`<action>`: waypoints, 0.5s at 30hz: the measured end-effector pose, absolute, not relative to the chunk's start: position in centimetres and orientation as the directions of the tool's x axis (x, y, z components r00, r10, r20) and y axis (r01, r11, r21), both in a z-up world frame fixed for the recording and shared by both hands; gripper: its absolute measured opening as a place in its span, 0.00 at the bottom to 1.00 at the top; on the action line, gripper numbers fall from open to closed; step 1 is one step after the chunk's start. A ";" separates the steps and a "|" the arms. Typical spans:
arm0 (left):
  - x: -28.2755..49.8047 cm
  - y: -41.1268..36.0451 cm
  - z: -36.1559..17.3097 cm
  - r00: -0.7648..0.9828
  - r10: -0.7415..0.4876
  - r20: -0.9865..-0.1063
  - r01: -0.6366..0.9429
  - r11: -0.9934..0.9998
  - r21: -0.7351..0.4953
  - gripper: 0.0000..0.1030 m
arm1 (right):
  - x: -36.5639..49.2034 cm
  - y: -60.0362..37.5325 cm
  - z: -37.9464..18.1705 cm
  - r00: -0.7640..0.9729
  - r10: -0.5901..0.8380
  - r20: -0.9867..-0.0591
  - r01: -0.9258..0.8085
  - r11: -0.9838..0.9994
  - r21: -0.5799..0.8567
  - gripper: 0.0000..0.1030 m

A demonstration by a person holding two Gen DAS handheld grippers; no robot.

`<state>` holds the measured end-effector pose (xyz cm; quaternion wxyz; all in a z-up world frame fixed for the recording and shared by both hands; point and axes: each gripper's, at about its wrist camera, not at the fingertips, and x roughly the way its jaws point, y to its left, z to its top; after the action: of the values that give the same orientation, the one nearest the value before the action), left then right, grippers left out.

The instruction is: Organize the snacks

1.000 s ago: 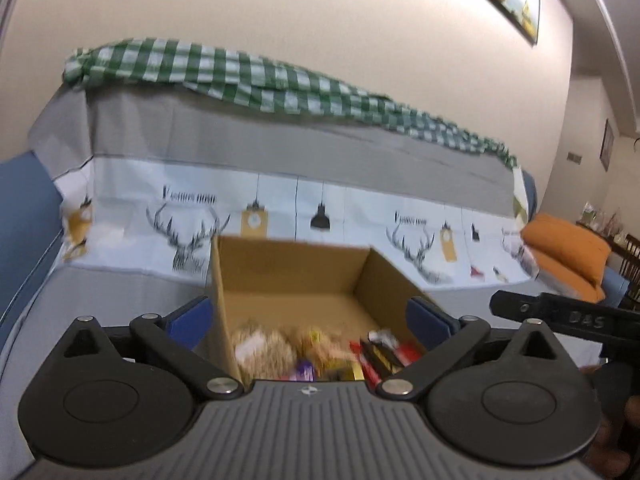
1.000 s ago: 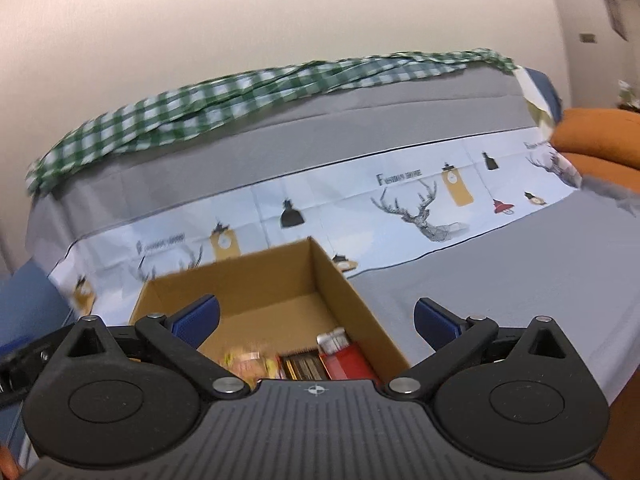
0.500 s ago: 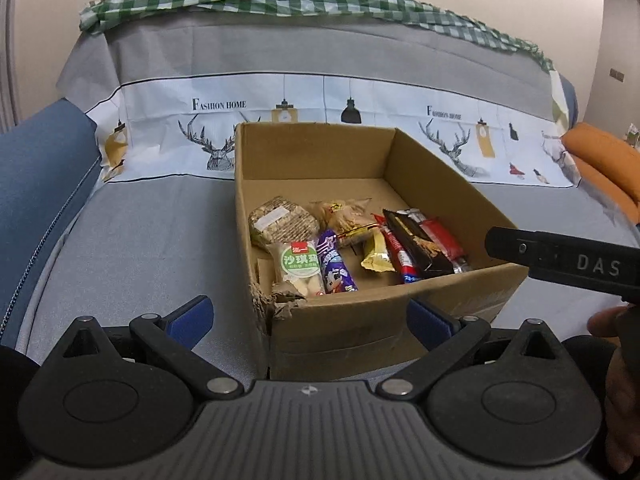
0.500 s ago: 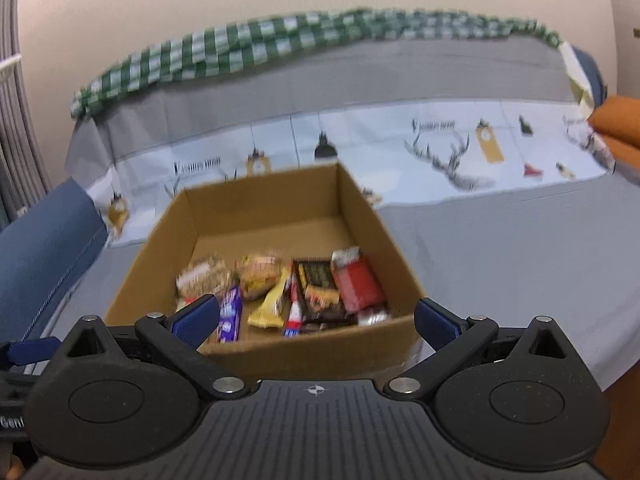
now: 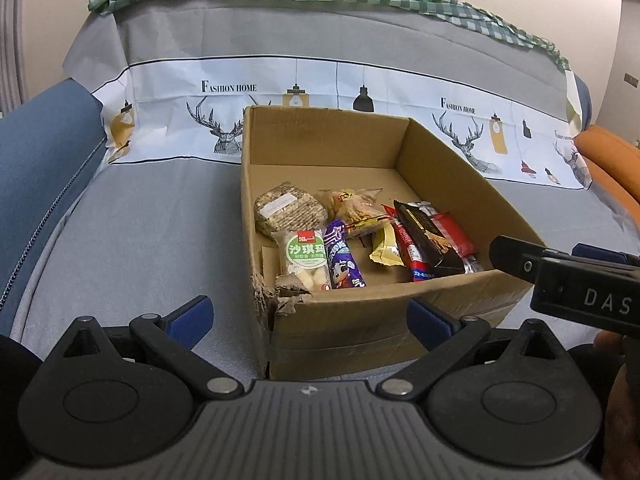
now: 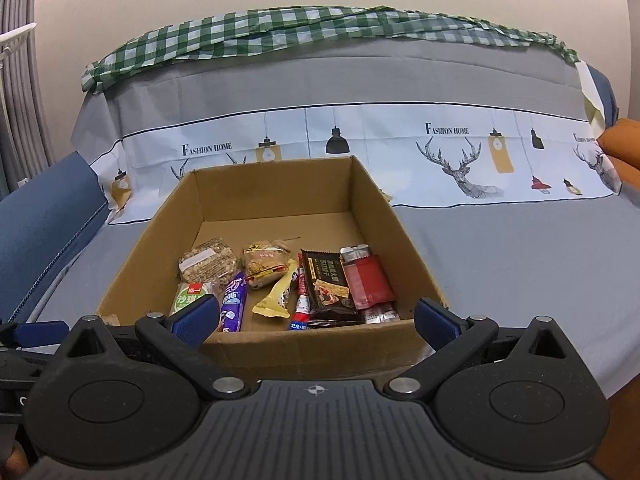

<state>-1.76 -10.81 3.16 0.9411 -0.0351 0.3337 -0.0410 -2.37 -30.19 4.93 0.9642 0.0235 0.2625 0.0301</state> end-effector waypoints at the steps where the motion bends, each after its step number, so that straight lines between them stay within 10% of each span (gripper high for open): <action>1: -1.8 -10.8 3.2 0.775 -0.099 -0.624 0.054 0.994 -0.092 1.00 | -2.4 -30.2 4.9 0.860 0.070 -0.505 -0.045 0.997 0.062 0.99; 15: -1.8 -10.6 3.3 0.773 -0.103 -0.626 0.053 0.994 -0.098 1.00 | -2.3 -29.7 4.8 0.860 0.061 -0.506 -0.055 0.998 0.028 0.99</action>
<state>-1.84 -10.61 3.27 0.9408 -0.0374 0.3344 -0.0413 -2.30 -29.70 4.84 0.9644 0.0062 0.2627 0.0302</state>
